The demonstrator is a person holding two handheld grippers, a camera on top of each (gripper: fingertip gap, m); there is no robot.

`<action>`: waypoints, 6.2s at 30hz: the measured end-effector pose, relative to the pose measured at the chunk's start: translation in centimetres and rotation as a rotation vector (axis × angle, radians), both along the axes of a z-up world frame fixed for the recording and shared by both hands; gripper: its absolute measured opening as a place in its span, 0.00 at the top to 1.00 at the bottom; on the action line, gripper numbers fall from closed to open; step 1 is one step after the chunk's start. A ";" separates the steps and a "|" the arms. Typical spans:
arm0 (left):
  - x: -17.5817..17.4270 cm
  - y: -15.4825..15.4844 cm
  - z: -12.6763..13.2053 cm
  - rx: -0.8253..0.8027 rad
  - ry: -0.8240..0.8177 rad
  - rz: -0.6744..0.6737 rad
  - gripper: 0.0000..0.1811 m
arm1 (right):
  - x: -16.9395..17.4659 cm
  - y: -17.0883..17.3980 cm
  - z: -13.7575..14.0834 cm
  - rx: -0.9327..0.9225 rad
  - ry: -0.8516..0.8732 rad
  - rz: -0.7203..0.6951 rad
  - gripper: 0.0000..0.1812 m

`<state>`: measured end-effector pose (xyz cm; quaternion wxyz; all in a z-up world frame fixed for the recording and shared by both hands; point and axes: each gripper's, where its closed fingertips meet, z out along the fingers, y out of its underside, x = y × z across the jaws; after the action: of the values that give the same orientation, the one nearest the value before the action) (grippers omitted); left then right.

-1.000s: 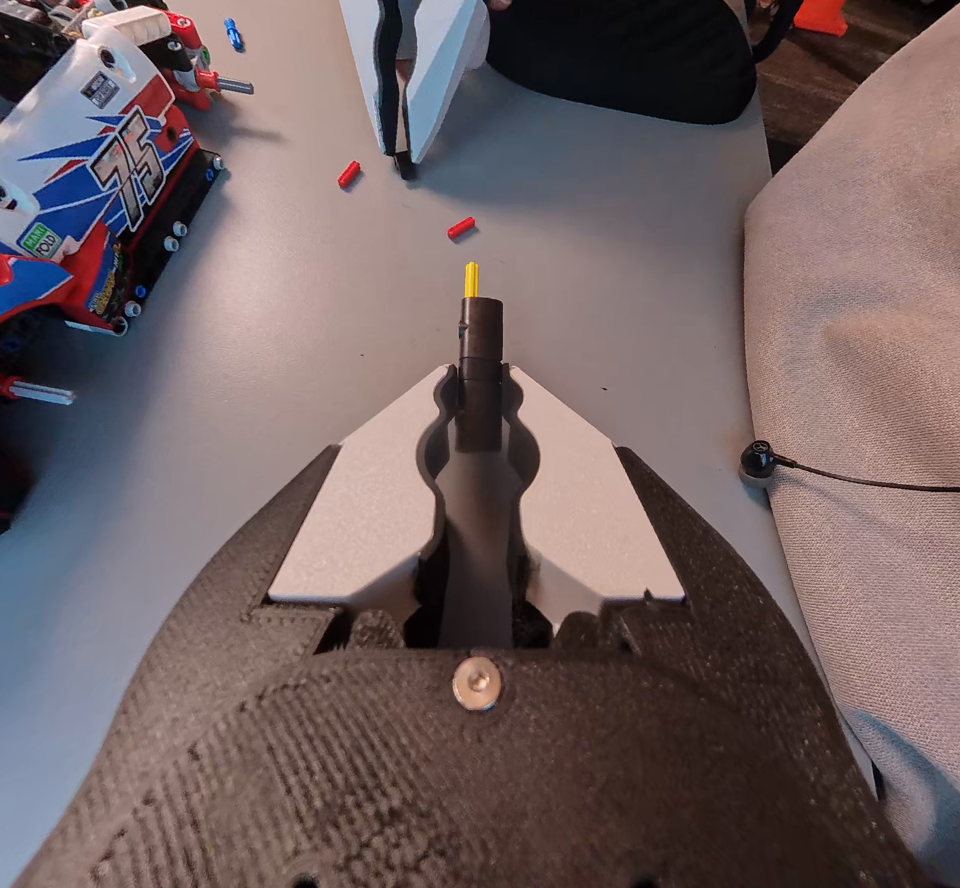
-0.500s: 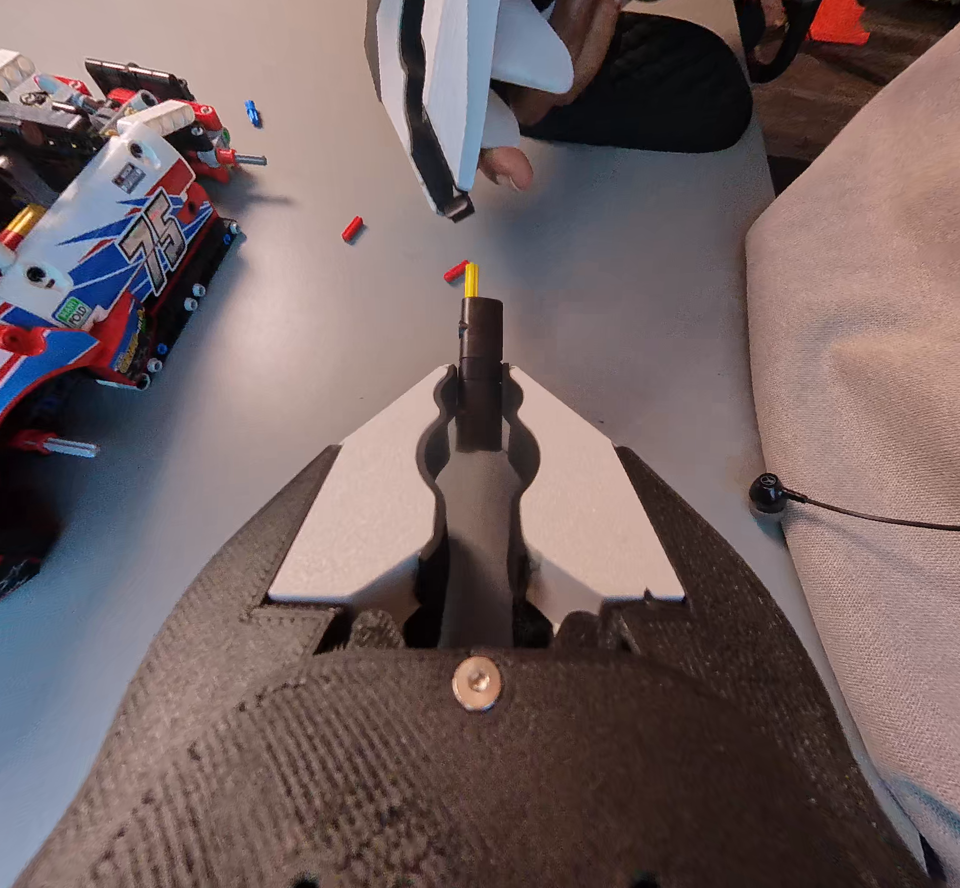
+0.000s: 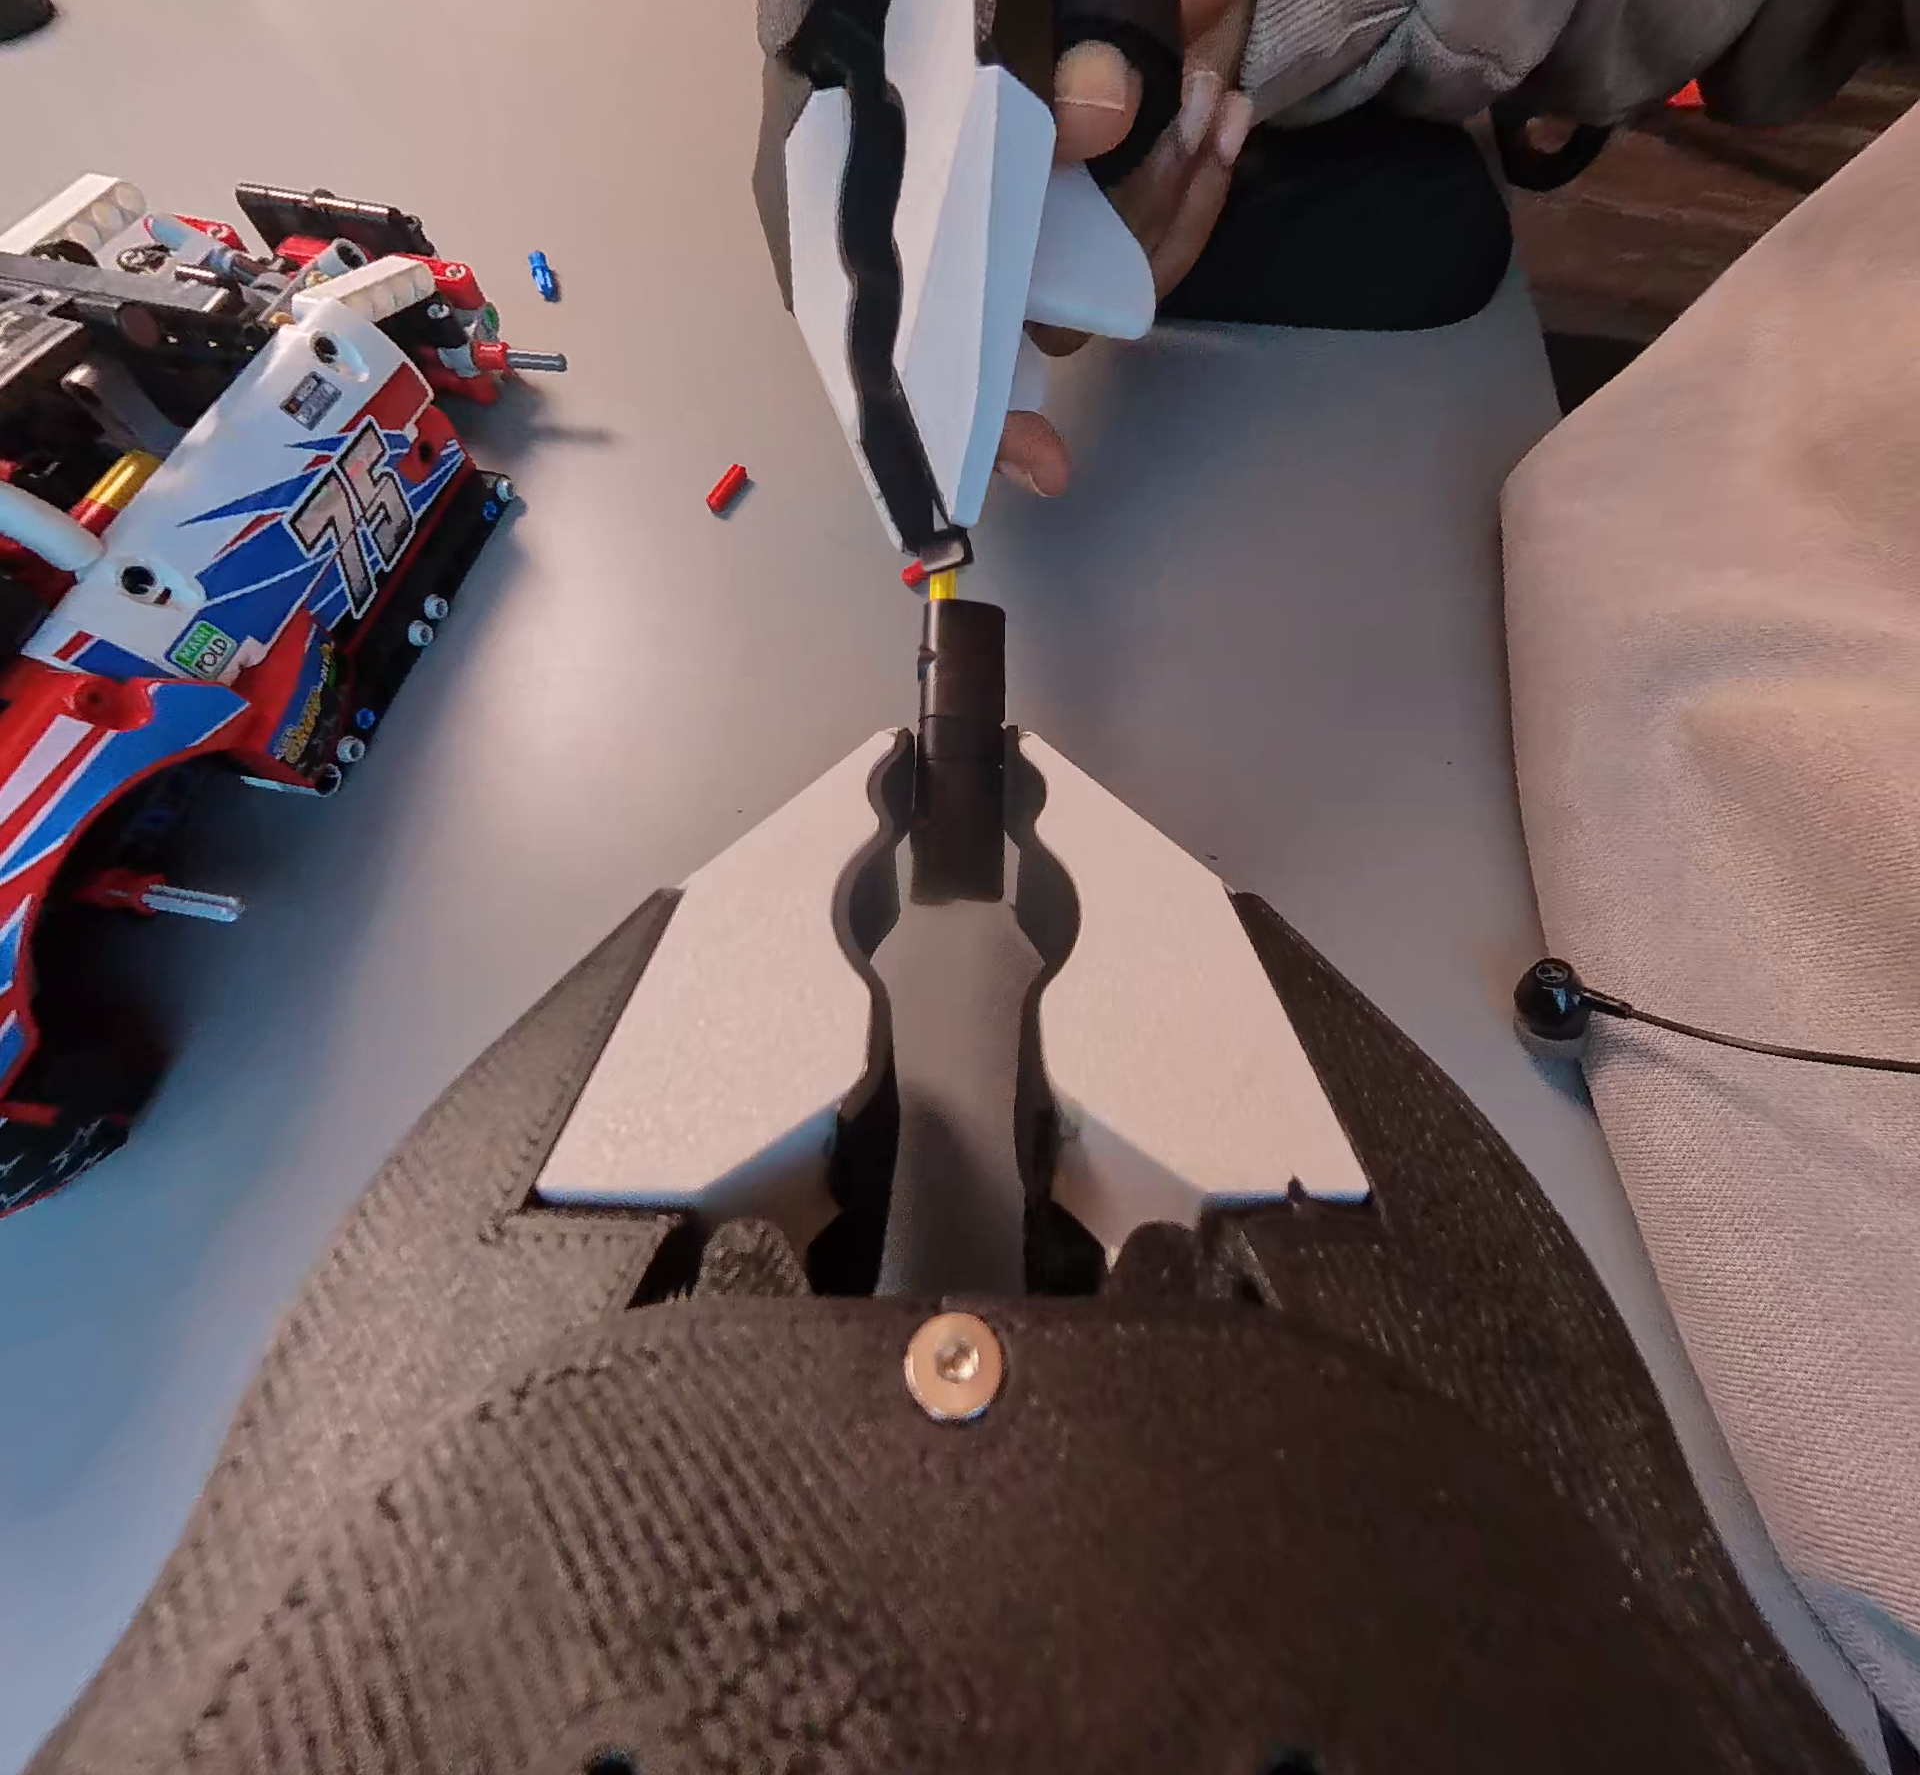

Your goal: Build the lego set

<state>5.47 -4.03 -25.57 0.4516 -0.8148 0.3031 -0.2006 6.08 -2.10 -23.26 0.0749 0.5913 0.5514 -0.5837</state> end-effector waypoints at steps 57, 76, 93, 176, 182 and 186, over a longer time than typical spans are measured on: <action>-0.9 -0.3 -2.3 -0.053 0.178 -0.006 0.92 | -0.6 0.4 -3.1 0.782 0.168 0.283 1.00; -2.3 -0.1 -2.4 -0.058 0.190 0.030 0.92 | -0.9 4.4 -3.8 0.986 0.083 0.131 0.96; -2.3 -0.4 -2.5 -0.060 0.202 0.023 0.92 | -2.0 1.4 -5.4 1.015 0.032 0.444 0.93; 0.4 -1.0 5.0 0.452 0.184 -0.133 0.93 | -0.4 -3.4 2.5 0.068 0.296 0.316 0.97; 1.2 -1.4 5.0 0.456 0.171 -0.170 1.00 | 0.2 -4.1 2.5 0.014 0.289 0.354 0.97; 0.9 -1.1 4.2 0.352 0.149 -0.149 1.00 | -0.1 -3.8 1.9 0.046 0.267 0.327 0.96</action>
<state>6.34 -5.15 -21.41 0.5475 -0.7111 0.4254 -0.1165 5.95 -5.88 -21.31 0.0815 0.4130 0.6582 -0.6241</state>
